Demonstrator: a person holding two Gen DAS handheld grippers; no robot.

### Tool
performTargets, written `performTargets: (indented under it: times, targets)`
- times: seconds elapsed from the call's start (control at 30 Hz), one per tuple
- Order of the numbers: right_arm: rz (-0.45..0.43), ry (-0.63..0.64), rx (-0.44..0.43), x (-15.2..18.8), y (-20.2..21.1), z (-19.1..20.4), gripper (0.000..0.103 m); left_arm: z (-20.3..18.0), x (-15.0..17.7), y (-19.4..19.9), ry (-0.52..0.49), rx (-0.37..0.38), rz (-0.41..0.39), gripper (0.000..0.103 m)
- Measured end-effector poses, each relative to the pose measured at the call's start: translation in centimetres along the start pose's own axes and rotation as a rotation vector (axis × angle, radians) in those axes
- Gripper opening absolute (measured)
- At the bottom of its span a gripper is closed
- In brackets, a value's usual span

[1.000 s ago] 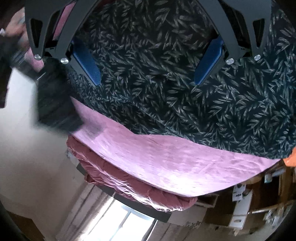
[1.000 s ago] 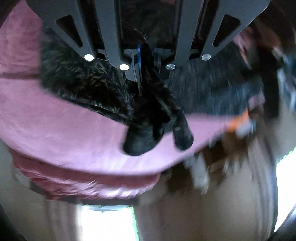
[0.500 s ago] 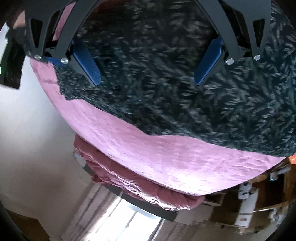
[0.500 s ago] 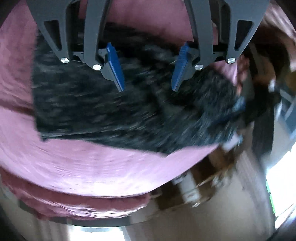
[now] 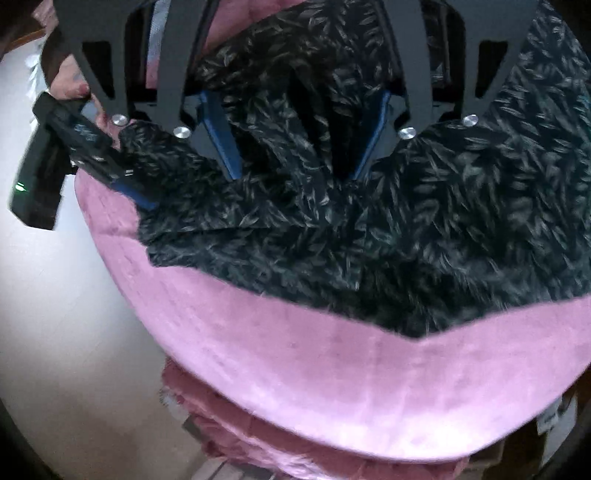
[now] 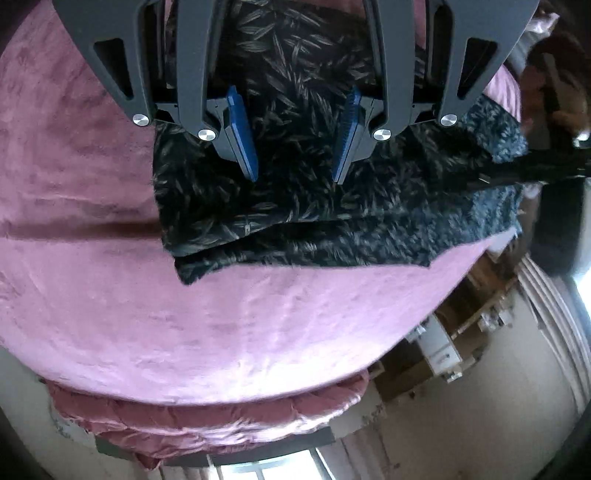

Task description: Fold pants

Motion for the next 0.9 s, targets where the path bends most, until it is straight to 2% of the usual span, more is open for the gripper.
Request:
performTargets:
  times: [0.03, 0.1, 0.2, 0.27, 0.33, 0.4, 0.43, 0.47, 0.5, 0.67, 0.77, 0.8, 0.87, 0.9]
  targets:
    - [-0.014, 0.002, -0.004, -0.2, 0.2, 0.1, 0.042, -0.2, 0.0, -0.2, 0.005, 0.007, 0.008, 0.04]
    - [-0.018, -0.007, -0.004, -0.2, 0.2, -0.1, 0.042, -0.8, 0.1, -0.3, -0.004, 0.006, 0.017, 0.024]
    - [0.002, -0.034, -0.018, 0.1, 0.0, -0.4, 0.042, -1.8, 0.0, 0.4, -0.024, 0.048, 0.005, 0.022]
    - [0.06, -0.044, -0.017, 0.9, -0.9, -0.7, 0.042, -2.1, 0.1, 1.2, -0.034, 0.063, -0.009, 0.017]
    - [0.123, -0.027, 0.02, 1.9, -1.9, -1.1, 0.042, -2.4, 0.6, 1.9, -0.036, 0.099, -0.022, 0.016]
    - [0.143, 0.0, 0.044, 2.2, -2.3, -1.0, 0.042, -2.8, 1.1, 2.2, -0.042, 0.13, -0.026, 0.019]
    - [0.14, 0.006, 0.048, 2.2, -2.3, -0.9, 0.042, -2.5, 1.1, 1.9, -0.048, 0.101, -0.027, 0.031]
    - [0.142, 0.007, 0.047, 2.1, -2.3, -0.9, 0.042, -2.3, 1.1, 1.4, -0.045, 0.088, -0.018, 0.039]
    - [0.145, 0.001, 0.041, 2.2, -2.3, -1.1, 0.042, -2.2, 0.8, 1.0, -0.038, 0.104, -0.007, 0.051]
    - [0.146, -0.097, -0.031, 2.3, -1.8, -2.1, 0.042, -3.5, -0.7, -0.4, -0.012, 0.185, 0.053, 0.063]
    - [0.135, -0.152, -0.071, 2.1, -1.8, -2.4, 0.042, -3.9, -2.6, -1.7, 0.044, 0.216, 0.087, 0.064]
    - [0.128, -0.158, -0.077, 2.1, -1.8, -2.3, 0.042, -3.7, -3.3, -2.2, 0.07, 0.223, 0.094, 0.06]
    - [0.122, -0.149, -0.076, 2.1, -1.7, -2.0, 0.042, -3.5, -4.6, -2.6, 0.119, 0.188, 0.079, 0.008]
    - [0.121, -0.142, -0.075, 2.1, -1.7, -1.9, 0.042, -3.7, -5.1, -2.0, 0.127, 0.193, 0.04, 0.007]
Point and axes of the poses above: each gripper's, at about its wrist camera, not at the fingertips, and y roughly against the way its jaws point, z to its left, x to its underside, the point moved 9 cm from there along -y, roughly the way its jaws point, and after that the axes turned 10 degrees about -x, right-handed, at the moved point
